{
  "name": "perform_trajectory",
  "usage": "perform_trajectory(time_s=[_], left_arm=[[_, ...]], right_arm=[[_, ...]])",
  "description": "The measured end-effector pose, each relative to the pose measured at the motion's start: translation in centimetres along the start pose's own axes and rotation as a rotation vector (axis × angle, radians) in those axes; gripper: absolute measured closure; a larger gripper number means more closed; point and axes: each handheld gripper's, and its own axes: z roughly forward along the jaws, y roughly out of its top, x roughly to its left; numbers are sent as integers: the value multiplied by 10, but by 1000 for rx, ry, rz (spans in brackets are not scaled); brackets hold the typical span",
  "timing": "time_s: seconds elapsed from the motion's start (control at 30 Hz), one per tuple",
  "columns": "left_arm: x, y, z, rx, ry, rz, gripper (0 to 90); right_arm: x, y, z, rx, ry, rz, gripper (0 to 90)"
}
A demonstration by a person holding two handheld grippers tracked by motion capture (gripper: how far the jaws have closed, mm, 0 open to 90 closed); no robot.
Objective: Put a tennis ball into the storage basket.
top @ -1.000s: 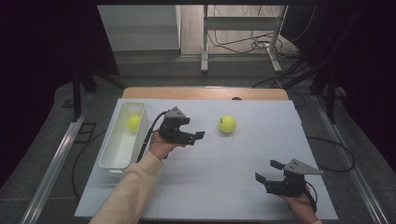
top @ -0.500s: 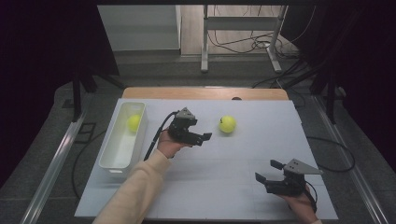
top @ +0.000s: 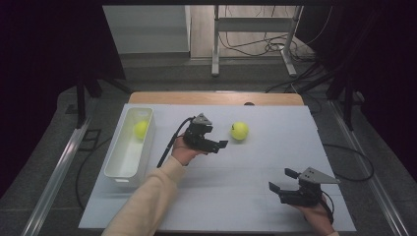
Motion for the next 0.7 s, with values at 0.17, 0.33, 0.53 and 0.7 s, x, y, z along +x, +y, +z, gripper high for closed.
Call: perform_trajectory(time_s=[0.17, 0.33, 0.53, 0.7], left_arm=[[1, 0, 6, 8, 0, -5, 138], [1, 1, 11, 14, -1, -8, 137], [2, 3, 21, 30, -1, -11, 138], [2, 5, 28, 42, 1, -9, 138]], right_arm=[[0, 0, 0, 0, 1, 0, 150], [0, 0, 0, 0, 1, -1, 150], [0, 0, 1, 1, 1, -3, 150], [0, 0, 1, 2, 2, -2, 151]])
